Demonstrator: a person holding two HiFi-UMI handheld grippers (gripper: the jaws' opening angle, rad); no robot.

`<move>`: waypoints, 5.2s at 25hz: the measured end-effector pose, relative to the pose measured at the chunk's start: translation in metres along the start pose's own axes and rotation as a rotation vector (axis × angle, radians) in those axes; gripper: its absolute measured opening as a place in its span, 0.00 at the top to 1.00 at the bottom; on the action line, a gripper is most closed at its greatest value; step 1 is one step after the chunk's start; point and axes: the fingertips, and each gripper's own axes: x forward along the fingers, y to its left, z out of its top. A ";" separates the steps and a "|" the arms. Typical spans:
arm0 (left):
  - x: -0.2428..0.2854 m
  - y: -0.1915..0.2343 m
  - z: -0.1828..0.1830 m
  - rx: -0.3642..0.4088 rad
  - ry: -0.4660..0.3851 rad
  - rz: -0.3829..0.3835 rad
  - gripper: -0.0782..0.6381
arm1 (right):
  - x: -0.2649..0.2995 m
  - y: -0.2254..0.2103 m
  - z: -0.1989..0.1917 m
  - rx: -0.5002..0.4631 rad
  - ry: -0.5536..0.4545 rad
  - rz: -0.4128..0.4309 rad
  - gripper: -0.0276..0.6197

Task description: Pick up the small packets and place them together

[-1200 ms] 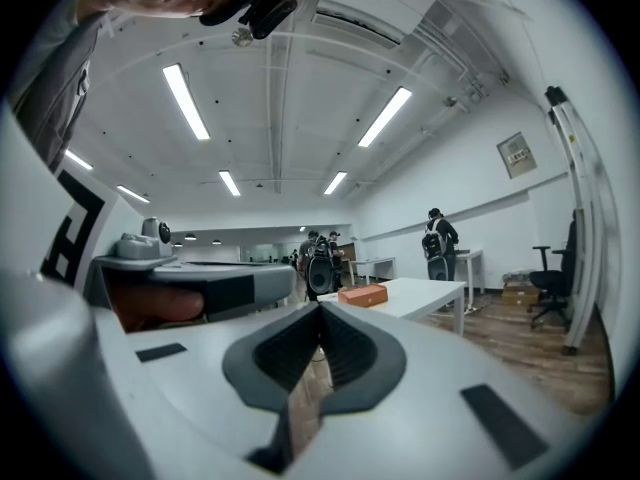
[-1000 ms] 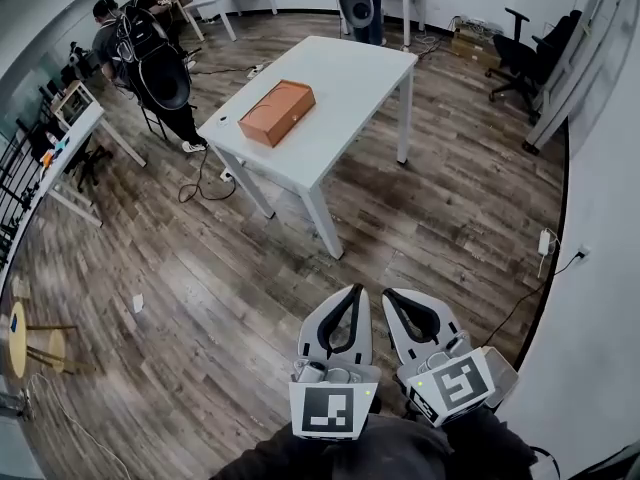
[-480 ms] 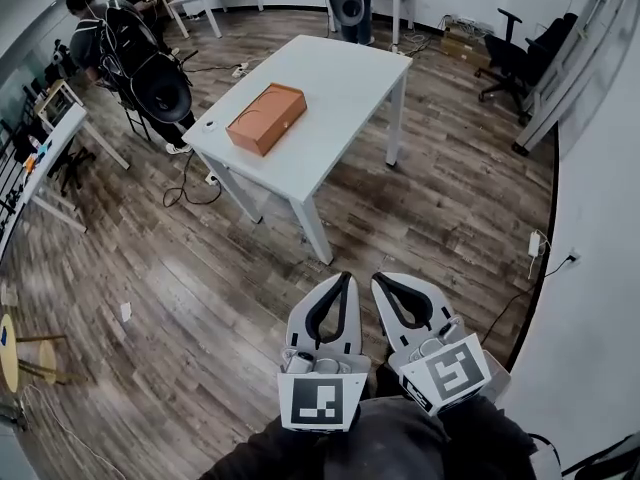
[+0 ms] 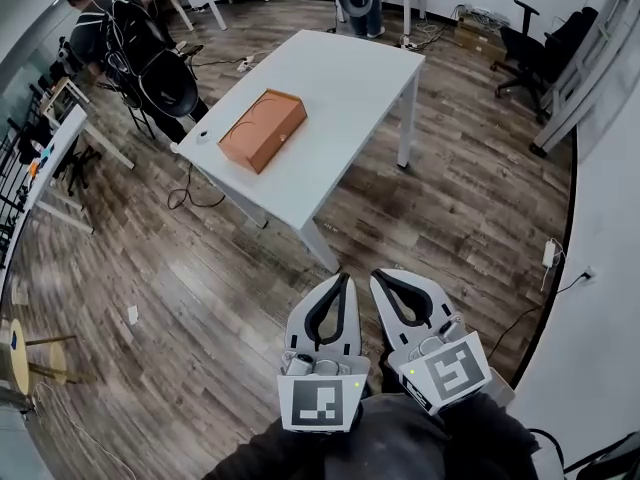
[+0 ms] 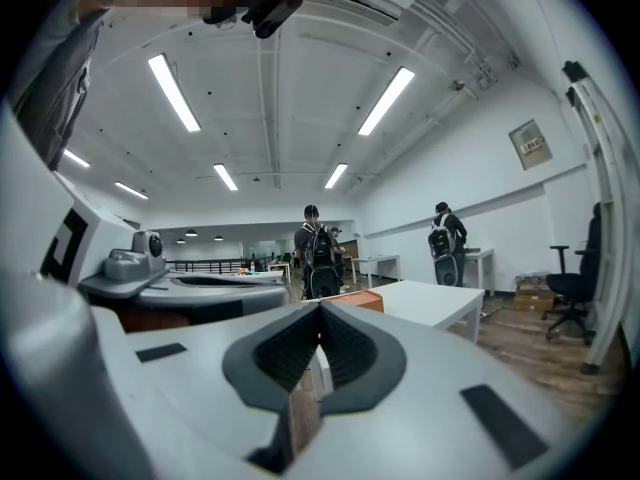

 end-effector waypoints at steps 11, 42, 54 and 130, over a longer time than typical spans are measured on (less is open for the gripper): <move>0.134 0.003 -0.020 -0.014 0.117 0.061 0.90 | 0.074 -0.113 -0.022 0.072 0.070 0.090 0.95; 0.208 0.111 -0.011 -0.054 0.089 0.286 0.90 | 0.204 -0.144 -0.012 0.012 0.108 0.266 0.95; 0.242 0.180 -0.025 -0.113 0.112 0.302 0.90 | 0.287 -0.135 -0.016 0.008 0.150 0.308 0.95; 0.317 0.381 -0.122 -0.282 0.250 0.590 0.90 | 0.518 -0.151 -0.159 -0.035 0.468 0.381 0.82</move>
